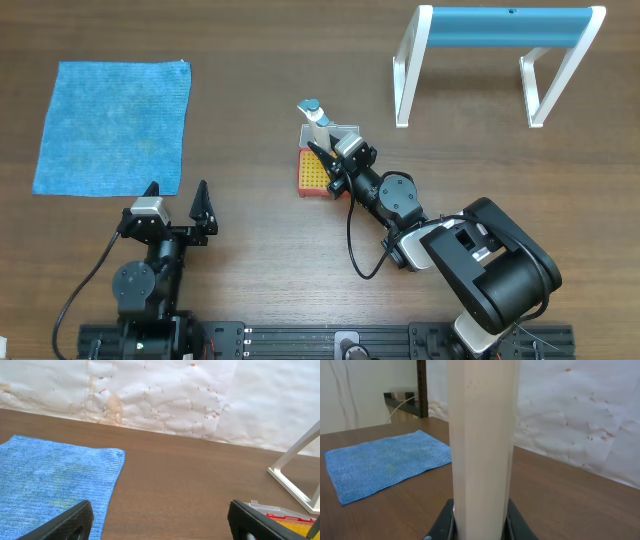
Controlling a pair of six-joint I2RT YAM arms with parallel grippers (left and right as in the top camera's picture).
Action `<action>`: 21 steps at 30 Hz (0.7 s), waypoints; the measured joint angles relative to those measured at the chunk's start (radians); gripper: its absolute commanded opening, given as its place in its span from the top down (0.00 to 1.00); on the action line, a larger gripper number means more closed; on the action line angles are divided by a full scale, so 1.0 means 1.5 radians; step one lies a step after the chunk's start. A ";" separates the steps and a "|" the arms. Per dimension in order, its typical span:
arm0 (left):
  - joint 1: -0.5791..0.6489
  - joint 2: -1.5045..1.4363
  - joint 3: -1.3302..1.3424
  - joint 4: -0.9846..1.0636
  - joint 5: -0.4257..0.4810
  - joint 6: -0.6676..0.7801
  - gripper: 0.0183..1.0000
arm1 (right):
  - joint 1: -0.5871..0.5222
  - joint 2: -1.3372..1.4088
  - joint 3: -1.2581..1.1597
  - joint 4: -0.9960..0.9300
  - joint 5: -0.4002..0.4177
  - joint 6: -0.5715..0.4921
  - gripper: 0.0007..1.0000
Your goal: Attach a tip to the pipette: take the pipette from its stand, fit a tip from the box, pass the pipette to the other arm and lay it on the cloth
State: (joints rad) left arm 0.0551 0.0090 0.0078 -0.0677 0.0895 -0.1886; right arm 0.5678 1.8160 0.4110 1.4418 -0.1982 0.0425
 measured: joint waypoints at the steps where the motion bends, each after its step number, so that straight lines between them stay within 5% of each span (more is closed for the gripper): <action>1: 0.000 0.000 0.000 0.000 0.000 0.000 0.13 | 0.000 0.000 0.000 0.000 -0.005 0.000 0.93; 21: 0.000 0.000 0.000 0.000 0.000 0.000 0.13 | -0.020 0.004 -0.003 0.007 -0.040 -0.002 0.93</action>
State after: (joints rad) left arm 0.0551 0.0090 0.0078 -0.0677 0.0895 -0.1886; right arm 0.5377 1.8217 0.4068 1.4521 -0.2584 0.0391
